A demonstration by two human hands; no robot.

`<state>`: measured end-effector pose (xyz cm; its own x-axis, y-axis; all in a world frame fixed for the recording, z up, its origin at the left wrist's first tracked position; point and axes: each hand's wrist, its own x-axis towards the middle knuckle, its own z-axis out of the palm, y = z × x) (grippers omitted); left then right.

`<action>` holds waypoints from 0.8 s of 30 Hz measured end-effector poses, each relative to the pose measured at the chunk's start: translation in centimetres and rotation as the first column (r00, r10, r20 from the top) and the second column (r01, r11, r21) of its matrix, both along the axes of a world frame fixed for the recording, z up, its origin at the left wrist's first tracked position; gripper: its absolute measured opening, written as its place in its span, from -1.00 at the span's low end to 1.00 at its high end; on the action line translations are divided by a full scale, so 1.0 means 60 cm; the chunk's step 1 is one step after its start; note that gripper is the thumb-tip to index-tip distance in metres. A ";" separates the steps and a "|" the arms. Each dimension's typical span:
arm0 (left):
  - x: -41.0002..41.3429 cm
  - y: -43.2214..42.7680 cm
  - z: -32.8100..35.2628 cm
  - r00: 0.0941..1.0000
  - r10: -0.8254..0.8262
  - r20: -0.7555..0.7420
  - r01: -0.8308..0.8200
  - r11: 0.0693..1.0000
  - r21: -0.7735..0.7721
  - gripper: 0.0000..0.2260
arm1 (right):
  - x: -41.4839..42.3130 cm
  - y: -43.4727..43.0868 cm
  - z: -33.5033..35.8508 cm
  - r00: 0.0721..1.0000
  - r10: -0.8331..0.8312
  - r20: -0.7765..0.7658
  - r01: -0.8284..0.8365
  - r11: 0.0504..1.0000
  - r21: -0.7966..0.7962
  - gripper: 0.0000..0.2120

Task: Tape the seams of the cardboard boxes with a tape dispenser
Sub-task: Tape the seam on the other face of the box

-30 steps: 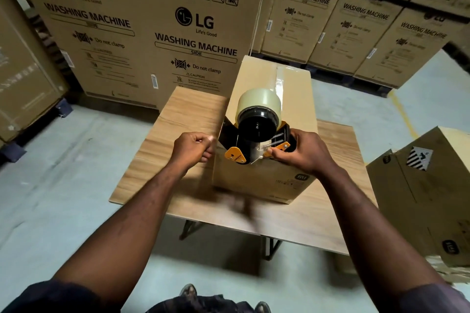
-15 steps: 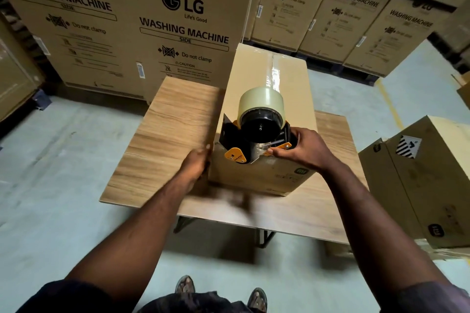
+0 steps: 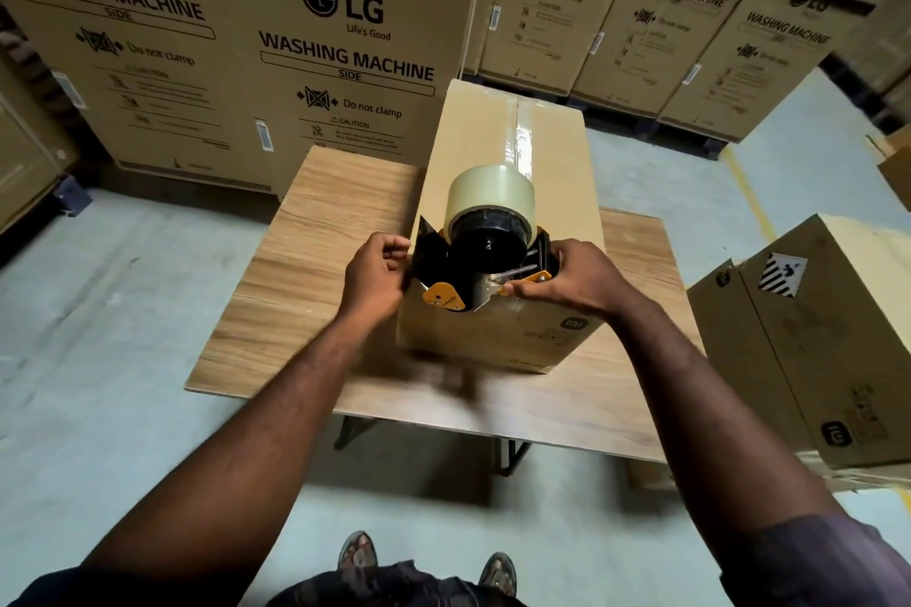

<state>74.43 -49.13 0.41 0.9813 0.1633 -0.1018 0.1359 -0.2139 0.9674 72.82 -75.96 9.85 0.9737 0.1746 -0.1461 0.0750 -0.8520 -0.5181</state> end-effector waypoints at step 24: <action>-0.106 -0.118 0.018 0.881 -0.471 -0.030 0.284 0.478 0.831 -0.17 | -0.049 -0.157 -0.030 0.999 0.045 0.026 -0.048 0.994 0.102 -0.51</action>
<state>68.07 -56.19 1.46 0.9498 -0.3089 0.0493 -0.3057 -0.8834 0.3553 69.86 -85.35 8.02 0.9672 0.2326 -0.1024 0.1264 -0.7898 -0.6002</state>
